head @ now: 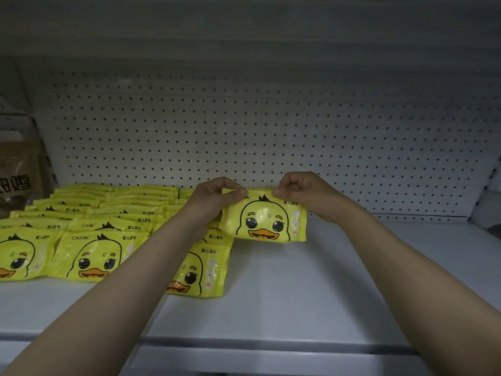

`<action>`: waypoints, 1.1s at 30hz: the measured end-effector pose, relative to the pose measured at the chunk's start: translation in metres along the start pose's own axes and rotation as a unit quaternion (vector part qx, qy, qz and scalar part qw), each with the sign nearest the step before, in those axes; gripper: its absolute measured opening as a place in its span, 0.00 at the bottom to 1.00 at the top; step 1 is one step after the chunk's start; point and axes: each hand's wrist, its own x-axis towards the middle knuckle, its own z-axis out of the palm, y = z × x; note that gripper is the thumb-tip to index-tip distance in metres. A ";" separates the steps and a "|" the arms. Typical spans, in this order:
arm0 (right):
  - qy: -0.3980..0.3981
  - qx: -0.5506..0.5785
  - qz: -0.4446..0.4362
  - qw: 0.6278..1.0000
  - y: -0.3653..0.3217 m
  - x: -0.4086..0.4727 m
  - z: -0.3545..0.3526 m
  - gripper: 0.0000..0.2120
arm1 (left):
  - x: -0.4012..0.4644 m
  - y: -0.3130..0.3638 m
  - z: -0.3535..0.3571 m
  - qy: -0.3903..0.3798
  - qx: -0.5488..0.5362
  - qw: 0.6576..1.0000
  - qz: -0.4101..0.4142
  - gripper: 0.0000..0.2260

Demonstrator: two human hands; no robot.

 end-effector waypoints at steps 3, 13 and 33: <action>-0.055 -0.054 0.036 0.996 -0.003 0.003 0.000 0.12 | 0.003 0.001 0.003 0.017 0.016 1.000 0.003 0.04; -0.044 -0.259 0.047 0.964 0.010 0.025 -0.016 0.15 | 0.013 -0.007 -0.002 -0.006 0.469 0.880 0.074 0.19; 0.018 -0.404 0.041 0.914 0.059 0.084 0.015 0.27 | 0.003 -0.032 -0.014 -0.059 0.638 0.767 -0.037 0.27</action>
